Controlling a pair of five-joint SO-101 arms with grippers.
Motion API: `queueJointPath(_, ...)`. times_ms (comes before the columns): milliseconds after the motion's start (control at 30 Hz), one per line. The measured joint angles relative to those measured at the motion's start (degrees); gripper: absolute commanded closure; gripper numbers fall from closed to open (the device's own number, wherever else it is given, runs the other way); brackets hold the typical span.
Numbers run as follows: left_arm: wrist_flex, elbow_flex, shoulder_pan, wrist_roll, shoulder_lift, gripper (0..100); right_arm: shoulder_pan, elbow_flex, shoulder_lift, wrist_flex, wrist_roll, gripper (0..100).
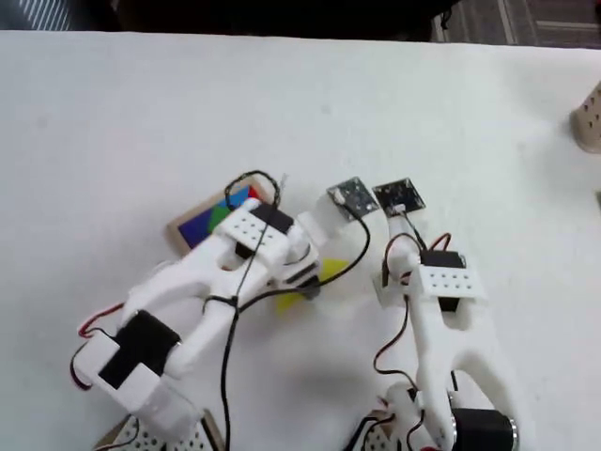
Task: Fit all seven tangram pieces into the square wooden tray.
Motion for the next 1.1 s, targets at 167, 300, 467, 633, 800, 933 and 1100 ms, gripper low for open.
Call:
queueJointPath(167, 0.0, 0.0, -2.9, 0.1, -0.2, 88, 0.0, 0.0, 0.0, 0.0, 0.0, 97.9)
queueJointPath(300, 0.0, 0.0, -6.5, 0.2, -0.5, 88, 0.1, 0.0, 0.0, 0.0, 0.0, 97.9)
queueJointPath(467, 1.0, 0.0, -13.3, -2.4, -6.2, 84, 0.0, 0.0, 0.0, 0.0, 0.0, 97.9)
queueJointPath(633, 1.1, 0.0, -18.5, -9.3, -9.0, 83, 0.0, 0.0, 0.0, 0.0, 0.0, 97.9)
queueJointPath(800, 1.1, 0.1, -18.5, -10.1, -5.5, 83, 0.1, 0.0, 0.0, 0.0, 0.0, 97.9)
queueJointPath(933, 1.3, 0.1, -18.5, -10.1, -4.9, 83, 0.0, 0.0, 0.0, 0.0, 0.0, 97.9)
queueJointPath(1100, 2.3, 0.1, -18.5, -10.1, -4.7, 83, 0.0, 0.0, 0.0, 0.0, 0.0, 97.9)
